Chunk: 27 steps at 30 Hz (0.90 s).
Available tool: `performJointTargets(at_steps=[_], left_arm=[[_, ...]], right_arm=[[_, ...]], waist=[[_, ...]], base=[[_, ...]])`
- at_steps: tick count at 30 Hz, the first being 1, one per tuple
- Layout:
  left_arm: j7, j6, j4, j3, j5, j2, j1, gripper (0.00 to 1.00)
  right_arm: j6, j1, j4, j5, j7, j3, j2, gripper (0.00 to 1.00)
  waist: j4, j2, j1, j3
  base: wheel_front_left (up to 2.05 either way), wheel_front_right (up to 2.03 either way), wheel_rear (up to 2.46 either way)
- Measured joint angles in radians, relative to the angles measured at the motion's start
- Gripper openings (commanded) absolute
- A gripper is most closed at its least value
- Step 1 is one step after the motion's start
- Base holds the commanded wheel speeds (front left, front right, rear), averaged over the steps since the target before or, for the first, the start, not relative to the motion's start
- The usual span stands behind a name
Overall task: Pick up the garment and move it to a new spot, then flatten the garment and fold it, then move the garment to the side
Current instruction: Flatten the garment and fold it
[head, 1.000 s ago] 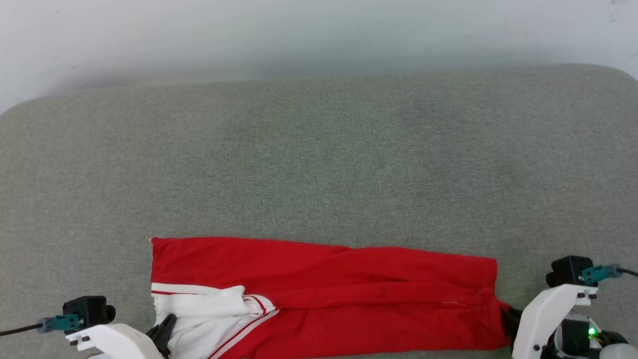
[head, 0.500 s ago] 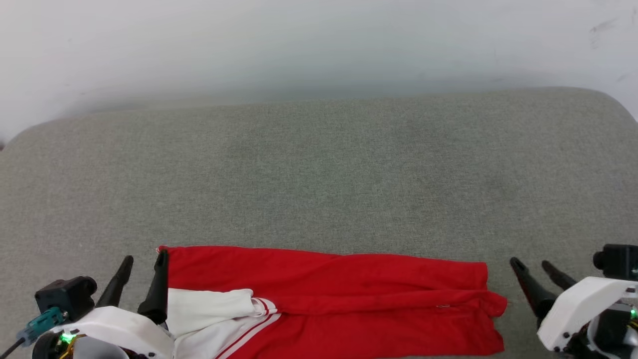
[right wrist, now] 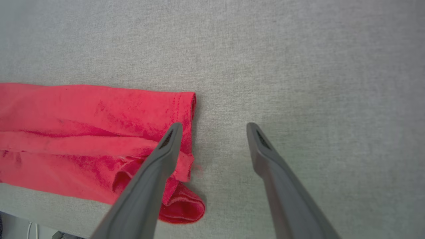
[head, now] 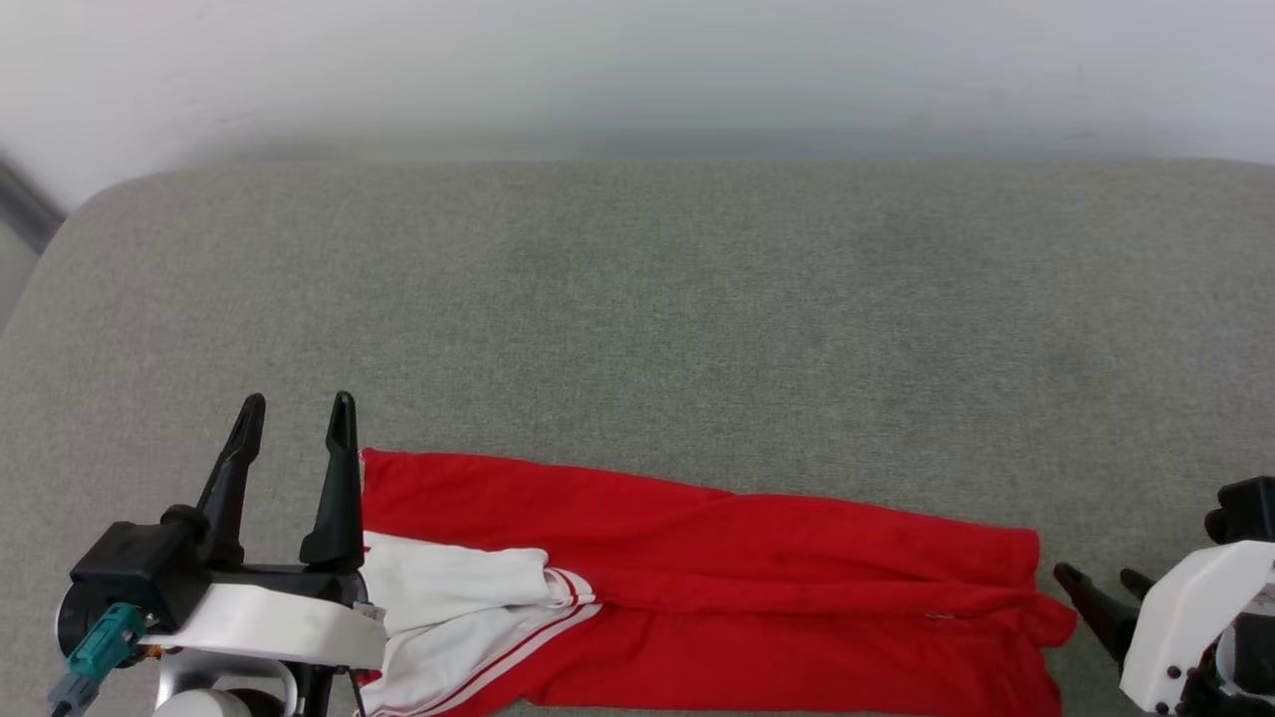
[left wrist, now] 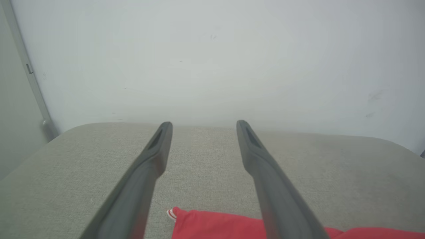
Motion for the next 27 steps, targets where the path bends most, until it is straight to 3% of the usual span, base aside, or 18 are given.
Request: performJointTargets(at_steps=[12, 13, 14, 21, 27], left_arm=[[-0.001, -0.015, -0.013, -0.031, 0.018, -0.029, -0.039, 1.0], [-0.002, -0.016, -0.009, -0.032, 0.018, -0.029, -0.042, 1.0], [-0.002, -0.016, -0.006, -0.032, 0.018, -0.029, -0.044, 1.0], [0.001, -0.018, 0.013, -0.035, 0.02, -0.019, -0.047, 1.0], [0.019, -0.004, 0.009, -0.036, 0.028, -0.003, -0.044, 1.0]], right_arm=[[0.0, 0.01, 0.055, 0.011, 0.153, 0.013, 0.066, 0.98], [0.0, 0.01, 0.053, 0.011, 0.157, 0.011, 0.068, 0.41], [0.0, 0.009, 0.051, 0.011, 0.16, 0.01, 0.07, 0.02], [-0.002, -0.011, 0.053, 0.02, 0.184, 0.026, 0.095, 0.0], [0.0, -0.055, 0.035, 0.02, 0.201, 0.009, 0.077, 0.0]], waist=[[0.084, 0.0, 0.0, 0.096], [0.086, 0.0, 0.0, 0.099], [0.086, 0.0, 0.0, 0.101], [0.07, 0.0, 0.0, 0.079], [0.042, 0.0, 0.0, 0.041]], base=[[0.0, 0.0, 0.0], [0.0, 0.0, 0.0], [0.0, 0.0, 0.0], [0.0, 0.0, 0.0], [0.0, 0.0, 0.0]])
